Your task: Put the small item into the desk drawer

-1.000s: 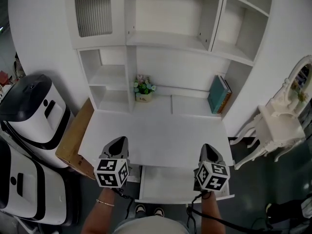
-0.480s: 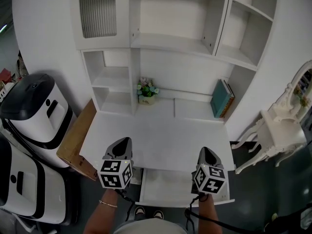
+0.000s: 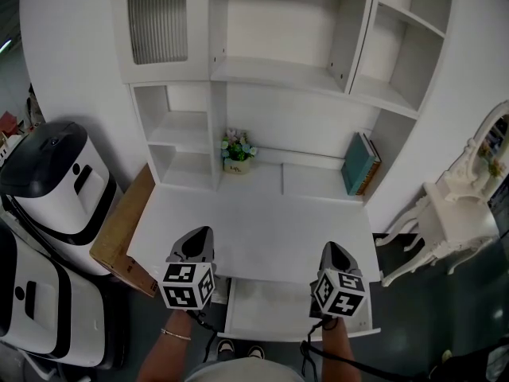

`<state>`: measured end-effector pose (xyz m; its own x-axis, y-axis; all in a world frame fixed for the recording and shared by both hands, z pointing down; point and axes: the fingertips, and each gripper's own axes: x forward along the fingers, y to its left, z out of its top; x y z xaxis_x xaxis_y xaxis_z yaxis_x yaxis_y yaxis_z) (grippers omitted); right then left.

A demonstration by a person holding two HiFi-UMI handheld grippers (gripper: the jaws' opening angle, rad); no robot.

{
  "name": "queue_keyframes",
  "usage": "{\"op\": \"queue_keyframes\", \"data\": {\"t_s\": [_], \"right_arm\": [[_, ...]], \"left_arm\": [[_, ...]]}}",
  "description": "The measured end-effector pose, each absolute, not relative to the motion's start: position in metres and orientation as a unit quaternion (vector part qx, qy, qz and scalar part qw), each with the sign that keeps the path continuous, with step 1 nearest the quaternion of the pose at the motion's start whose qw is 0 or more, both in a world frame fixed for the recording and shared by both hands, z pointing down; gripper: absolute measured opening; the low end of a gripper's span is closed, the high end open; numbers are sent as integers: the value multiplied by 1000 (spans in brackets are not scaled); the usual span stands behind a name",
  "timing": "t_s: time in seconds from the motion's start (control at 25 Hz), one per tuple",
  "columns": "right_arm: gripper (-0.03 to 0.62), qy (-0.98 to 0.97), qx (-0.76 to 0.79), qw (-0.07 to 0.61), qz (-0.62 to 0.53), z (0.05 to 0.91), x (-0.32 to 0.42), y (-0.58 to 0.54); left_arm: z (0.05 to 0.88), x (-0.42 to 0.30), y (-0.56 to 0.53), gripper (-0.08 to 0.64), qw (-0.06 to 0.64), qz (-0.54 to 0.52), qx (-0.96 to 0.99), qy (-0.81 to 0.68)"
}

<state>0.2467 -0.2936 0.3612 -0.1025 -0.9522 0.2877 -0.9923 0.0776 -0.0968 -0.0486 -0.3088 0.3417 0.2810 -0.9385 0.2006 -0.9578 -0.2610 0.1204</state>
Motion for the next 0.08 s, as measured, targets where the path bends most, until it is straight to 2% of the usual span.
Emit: {"op": "queue_keyframes", "data": {"t_s": [0.08], "right_arm": [[5, -731, 664, 75, 135, 361, 246, -295]], "left_arm": [[342, -48, -309, -2, 110, 44, 792, -598]]}}
